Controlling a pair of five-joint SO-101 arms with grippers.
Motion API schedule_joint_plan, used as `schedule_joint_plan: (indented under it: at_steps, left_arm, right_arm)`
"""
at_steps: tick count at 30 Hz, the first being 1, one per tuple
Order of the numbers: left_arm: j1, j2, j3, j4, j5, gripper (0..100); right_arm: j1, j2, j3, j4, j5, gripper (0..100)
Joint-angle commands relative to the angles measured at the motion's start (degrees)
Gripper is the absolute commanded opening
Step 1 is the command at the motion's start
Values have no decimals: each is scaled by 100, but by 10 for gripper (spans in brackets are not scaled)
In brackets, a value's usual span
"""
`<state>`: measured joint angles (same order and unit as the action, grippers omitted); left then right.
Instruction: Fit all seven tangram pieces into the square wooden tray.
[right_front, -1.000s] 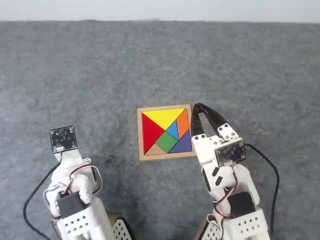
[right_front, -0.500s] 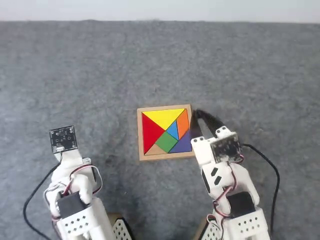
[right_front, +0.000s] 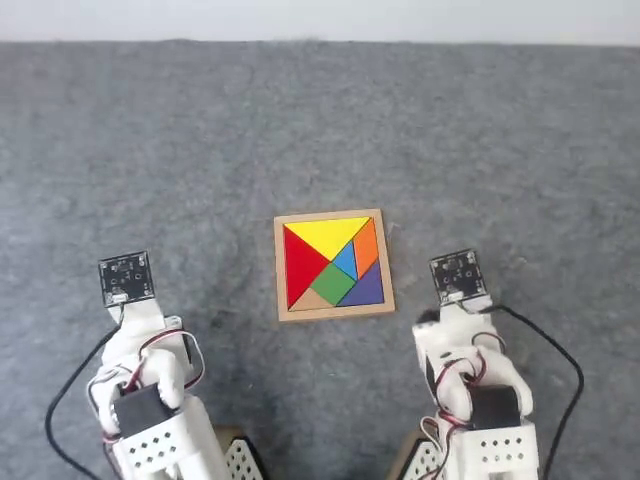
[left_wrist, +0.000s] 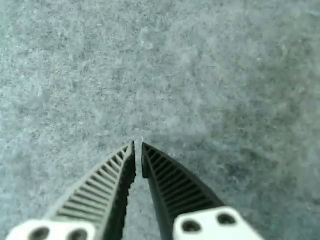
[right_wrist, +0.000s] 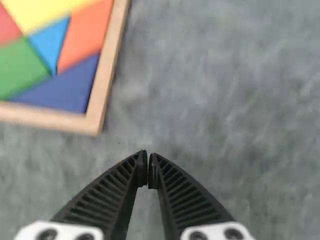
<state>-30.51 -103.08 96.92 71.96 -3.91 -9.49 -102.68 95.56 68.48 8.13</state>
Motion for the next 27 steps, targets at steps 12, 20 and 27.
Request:
schedule_joint_plan:
  at_steps: [12,20,27]
  left_arm:
    - [-26,-97,-48,26,-53,25]
    - [-35,-97,-48,26,-53,25]
    - [-35,-97,-48,26,-53,25]
  right_arm:
    - [66,-119,88,655,79,24]
    - [75,-119,88,655,79,24]
    - [75,-119,88,655,79,24]
